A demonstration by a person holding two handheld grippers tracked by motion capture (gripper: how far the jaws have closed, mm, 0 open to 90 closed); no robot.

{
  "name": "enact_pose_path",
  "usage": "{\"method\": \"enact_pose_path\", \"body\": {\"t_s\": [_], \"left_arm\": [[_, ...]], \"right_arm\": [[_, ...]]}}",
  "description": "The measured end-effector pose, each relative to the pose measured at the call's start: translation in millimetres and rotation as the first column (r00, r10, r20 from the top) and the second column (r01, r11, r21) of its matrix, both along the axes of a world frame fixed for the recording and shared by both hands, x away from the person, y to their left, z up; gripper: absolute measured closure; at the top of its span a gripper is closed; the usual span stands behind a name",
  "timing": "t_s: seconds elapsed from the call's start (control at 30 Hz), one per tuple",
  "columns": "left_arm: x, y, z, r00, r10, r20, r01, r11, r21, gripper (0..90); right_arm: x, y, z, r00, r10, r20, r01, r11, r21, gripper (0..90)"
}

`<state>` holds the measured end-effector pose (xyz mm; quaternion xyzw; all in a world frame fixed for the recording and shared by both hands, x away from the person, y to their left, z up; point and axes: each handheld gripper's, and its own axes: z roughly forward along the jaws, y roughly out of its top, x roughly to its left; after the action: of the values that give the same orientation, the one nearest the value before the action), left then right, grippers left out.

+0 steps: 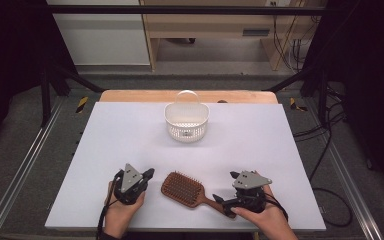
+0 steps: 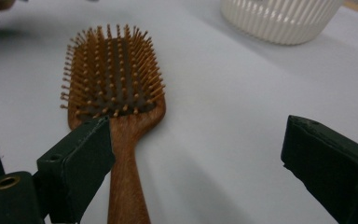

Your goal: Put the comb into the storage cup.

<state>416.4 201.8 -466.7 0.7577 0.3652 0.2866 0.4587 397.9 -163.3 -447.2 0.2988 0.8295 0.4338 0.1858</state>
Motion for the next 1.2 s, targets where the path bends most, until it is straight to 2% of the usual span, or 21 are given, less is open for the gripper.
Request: {"method": "enact_pose_path", "body": {"t_s": [0.13,0.2,0.27,0.3,0.37,0.4,0.47,0.6,0.67,0.93,1.2], "left_arm": [[-5.9,19.8,6.1,0.9958,0.057,0.071,-0.055,0.9981,-0.025,88.2],[-9.7,29.5,7.2,0.9921,0.075,0.101,-0.073,0.9972,-0.017,84.3],[-13.7,35.8,7.2,0.9875,0.082,0.135,-0.079,0.9964,-0.031,78.4],[-15.8,39.1,7.6,0.9846,0.087,0.151,-0.083,0.9959,-0.037,72.7],[-20.2,46.0,8.8,0.9738,0.119,0.194,-0.106,0.9914,-0.077,55.4],[-21.1,48.1,9.2,0.9704,0.130,0.203,-0.115,0.9896,-0.087,46.4],[-22.4,52.3,8.9,0.9638,0.150,0.220,-0.128,0.9855,-0.111,35.0],[-19.2,56.0,7.2,0.9619,0.189,0.198,-0.161,0.9759,-0.147,13.6],[-18.5,56.8,5.7,0.9634,0.188,0.191,-0.162,0.9761,-0.145,7.3],[-17.1,53.9,3.5,0.9680,0.175,0.180,-0.153,0.9796,-0.130,6.4],[-16.5,53.7,2.7,0.9711,0.170,0.167,-0.150,0.9803,-0.129,6.4]], "right_arm": [[0.1,8.9,-2.4,0.9984,0.037,-0.042,-0.040,0.997,-0.062,9.8],[0.2,12.9,-2.5,0.9969,0.052,-0.058,-0.057,0.995,-0.083,9.9],[0.6,16.3,-2.2,0.9954,0.063,-0.073,-0.070,0.992,-0.102,9.9],[0.9,17.8,-1.8,0.9944,0.068,-0.081,-0.077,0.991,-0.113,9.8],[1.6,20.9,-0.2,0.9922,0.083,-0.094,-0.094,0.988,-0.125,9.7],[2.0,22.0,0.6,0.9909,0.087,-0.102,-0.101,0.986,-0.133,9.7],[3.0,24.1,1.5,0.9895,0.092,-0.112,-0.108,0.983,-0.150,9.6],[5.5,30.4,1.7,0.9836,0.106,-0.146,-0.133,0.974,-0.185,9.2],[5.7,34.5,1.6,0.9805,0.117,-0.158,-0.147,0.969,-0.197,8.9],[7.9,45.7,-3.6,0.9683,0.139,-0.208,-0.187,0.953,-0.237,8.5],[11.6,56.4,-6.7,0.9534,0.143,-0.265,-0.219,0.934,-0.281,18.6]]}}
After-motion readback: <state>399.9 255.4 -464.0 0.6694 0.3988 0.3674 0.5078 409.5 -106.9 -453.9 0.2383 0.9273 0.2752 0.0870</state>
